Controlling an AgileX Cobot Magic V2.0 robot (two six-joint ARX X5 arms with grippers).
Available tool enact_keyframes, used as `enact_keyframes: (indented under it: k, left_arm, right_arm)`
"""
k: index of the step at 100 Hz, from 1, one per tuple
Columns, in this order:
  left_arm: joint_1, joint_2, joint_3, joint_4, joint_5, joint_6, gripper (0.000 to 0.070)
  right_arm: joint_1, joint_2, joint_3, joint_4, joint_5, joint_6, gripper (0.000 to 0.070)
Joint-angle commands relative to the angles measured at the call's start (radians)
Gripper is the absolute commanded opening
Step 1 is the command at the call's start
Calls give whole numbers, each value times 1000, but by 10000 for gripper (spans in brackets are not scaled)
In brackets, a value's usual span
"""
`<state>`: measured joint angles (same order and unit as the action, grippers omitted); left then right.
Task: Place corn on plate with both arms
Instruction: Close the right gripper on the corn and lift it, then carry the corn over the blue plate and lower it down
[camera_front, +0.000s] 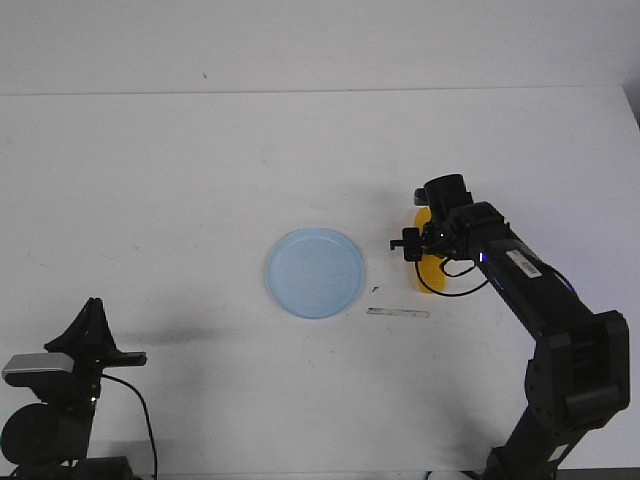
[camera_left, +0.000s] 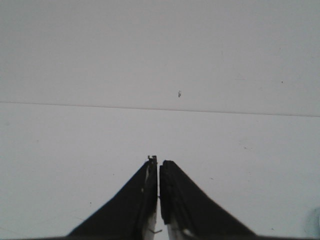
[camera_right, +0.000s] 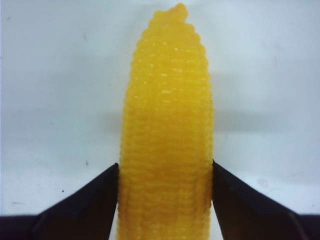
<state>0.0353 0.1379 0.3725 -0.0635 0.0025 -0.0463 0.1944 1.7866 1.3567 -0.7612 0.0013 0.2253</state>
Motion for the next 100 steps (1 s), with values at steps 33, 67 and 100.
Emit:
enact_keyframes:
  k: [33, 67, 100]
  left_arm:
    - [1, -2, 8, 12, 1, 5, 1]
    - [1, -2, 8, 12, 1, 5, 1]
    - [1, -2, 8, 12, 1, 5, 1]
  right_arm:
    - [35, -111, 16, 116, -283, 12, 322]
    - [169, -74, 16, 211, -447, 74, 322]
    - [294, 47, 15, 248, -447, 95, 322]
